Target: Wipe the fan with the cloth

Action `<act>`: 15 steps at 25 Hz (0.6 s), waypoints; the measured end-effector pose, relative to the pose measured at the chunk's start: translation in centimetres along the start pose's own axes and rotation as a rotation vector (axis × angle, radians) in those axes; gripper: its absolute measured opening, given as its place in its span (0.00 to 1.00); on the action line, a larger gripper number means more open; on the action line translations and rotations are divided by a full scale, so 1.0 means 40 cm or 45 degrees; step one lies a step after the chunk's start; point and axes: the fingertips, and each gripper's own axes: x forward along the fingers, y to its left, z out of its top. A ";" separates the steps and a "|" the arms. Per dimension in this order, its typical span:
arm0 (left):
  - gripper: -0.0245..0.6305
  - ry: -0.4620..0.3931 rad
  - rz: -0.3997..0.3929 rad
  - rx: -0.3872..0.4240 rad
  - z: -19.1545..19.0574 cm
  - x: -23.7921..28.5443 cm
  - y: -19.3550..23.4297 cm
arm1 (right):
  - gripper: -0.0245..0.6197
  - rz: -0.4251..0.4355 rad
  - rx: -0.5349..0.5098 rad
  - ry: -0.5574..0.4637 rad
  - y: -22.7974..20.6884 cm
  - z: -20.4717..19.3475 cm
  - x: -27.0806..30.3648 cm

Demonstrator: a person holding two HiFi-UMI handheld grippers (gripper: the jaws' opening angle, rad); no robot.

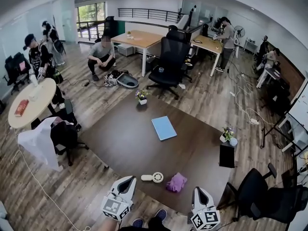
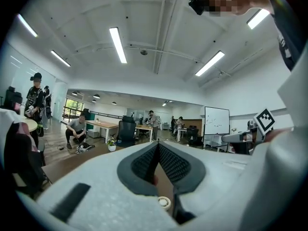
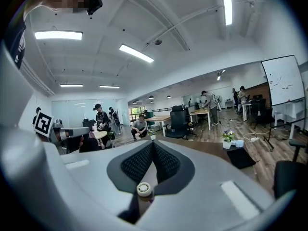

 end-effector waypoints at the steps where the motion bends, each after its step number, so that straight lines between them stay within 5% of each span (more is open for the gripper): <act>1: 0.04 0.000 0.012 -0.002 -0.001 0.018 0.001 | 0.05 0.010 -0.011 0.006 -0.016 0.004 0.017; 15: 0.04 0.014 0.146 0.027 -0.011 0.157 0.055 | 0.05 0.086 -0.051 0.042 -0.138 0.021 0.178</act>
